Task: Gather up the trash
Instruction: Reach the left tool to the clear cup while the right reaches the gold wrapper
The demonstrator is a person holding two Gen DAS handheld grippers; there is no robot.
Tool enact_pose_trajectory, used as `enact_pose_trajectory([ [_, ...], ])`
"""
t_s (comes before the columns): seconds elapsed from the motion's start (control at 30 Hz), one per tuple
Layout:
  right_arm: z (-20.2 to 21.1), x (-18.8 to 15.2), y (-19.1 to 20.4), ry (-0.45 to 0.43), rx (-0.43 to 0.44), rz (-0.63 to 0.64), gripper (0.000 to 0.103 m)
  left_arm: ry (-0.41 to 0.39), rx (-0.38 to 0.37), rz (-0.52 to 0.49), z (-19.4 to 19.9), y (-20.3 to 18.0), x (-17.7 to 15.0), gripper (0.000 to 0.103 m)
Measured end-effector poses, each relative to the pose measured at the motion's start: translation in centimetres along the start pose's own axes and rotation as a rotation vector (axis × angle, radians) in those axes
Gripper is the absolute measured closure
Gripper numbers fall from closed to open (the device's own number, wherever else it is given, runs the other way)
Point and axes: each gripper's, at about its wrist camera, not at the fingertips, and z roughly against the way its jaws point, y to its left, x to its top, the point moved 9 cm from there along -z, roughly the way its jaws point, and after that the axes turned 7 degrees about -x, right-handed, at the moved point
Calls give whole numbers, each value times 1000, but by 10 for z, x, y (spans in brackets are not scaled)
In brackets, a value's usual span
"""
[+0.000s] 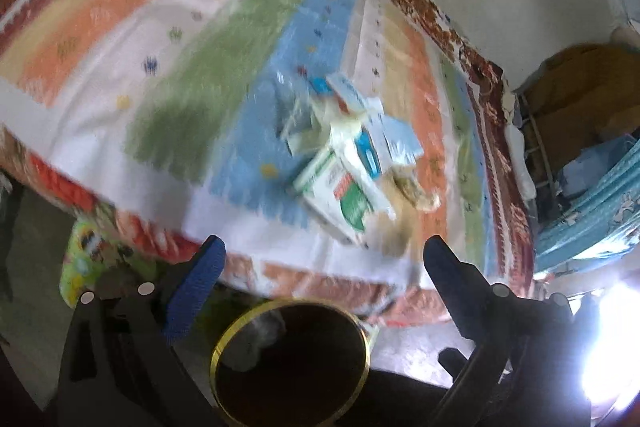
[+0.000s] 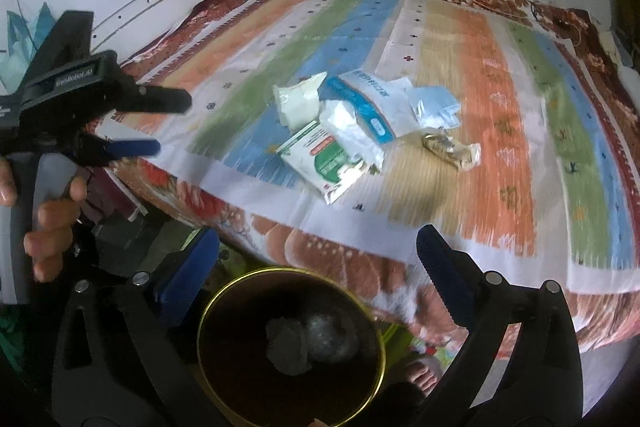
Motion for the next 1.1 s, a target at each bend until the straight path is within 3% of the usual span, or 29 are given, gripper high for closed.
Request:
enact_pose_trajectory([
  [0.13,-11,8,-9,19,-5,-16,9,-72,52,-71,1,2,28,6],
  [0.27,-18,18,-17,13,-14,-21,9,-55,81,-66,-12,12,43,6],
  [0.6,-39,44,-51,19,-51,-70,9,-53,77,-22,-36,31,69,7],
  [0.83,-55,59,-76,4,-66,-137,9,1,56,-1,-61,35,76,17],
  [1.1,-94,63,-106,61,-124,-159,11,15,32,12,-85,36,89,24],
])
